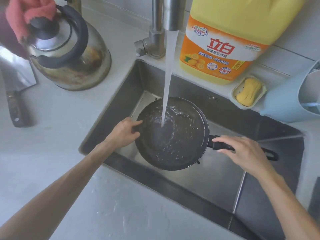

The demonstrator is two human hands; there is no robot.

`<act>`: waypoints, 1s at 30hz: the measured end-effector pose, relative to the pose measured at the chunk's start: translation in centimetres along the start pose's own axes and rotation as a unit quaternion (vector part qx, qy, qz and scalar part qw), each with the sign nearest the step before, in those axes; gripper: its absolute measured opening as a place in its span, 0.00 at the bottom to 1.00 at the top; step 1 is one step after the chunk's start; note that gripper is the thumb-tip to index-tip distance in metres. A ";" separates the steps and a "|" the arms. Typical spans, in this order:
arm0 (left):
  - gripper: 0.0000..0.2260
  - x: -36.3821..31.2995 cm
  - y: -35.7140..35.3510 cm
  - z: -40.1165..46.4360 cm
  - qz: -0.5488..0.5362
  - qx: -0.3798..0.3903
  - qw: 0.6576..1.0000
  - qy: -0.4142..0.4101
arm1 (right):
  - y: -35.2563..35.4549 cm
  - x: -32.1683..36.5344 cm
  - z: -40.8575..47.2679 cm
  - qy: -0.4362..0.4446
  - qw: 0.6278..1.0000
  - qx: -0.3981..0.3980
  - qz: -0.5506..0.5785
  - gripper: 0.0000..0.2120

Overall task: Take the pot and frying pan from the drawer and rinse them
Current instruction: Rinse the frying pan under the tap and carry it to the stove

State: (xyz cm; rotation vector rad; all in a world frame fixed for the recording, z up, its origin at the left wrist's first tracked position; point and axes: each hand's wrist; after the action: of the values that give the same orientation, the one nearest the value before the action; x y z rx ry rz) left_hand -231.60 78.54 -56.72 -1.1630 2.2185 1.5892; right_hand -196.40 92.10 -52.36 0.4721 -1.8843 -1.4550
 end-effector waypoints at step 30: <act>0.14 -0.8 2.8 0.6 0.045 -0.063 0.995 -0.064 | -3.2 -0.3 -1.0 -0.067 0.988 0.048 0.128 0.17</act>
State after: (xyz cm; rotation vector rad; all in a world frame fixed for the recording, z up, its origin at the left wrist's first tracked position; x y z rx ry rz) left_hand -233.08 79.77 -54.50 -0.9730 2.1436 1.8091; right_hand -195.93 90.61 -55.37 0.1697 -2.0422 -1.2576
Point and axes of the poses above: each hand's wrist, its own z-axis towards the middle knuckle, its own y-axis out of the back of the hand, x = y × z, and after that the axes turned 3 degrees about -z, right-handed
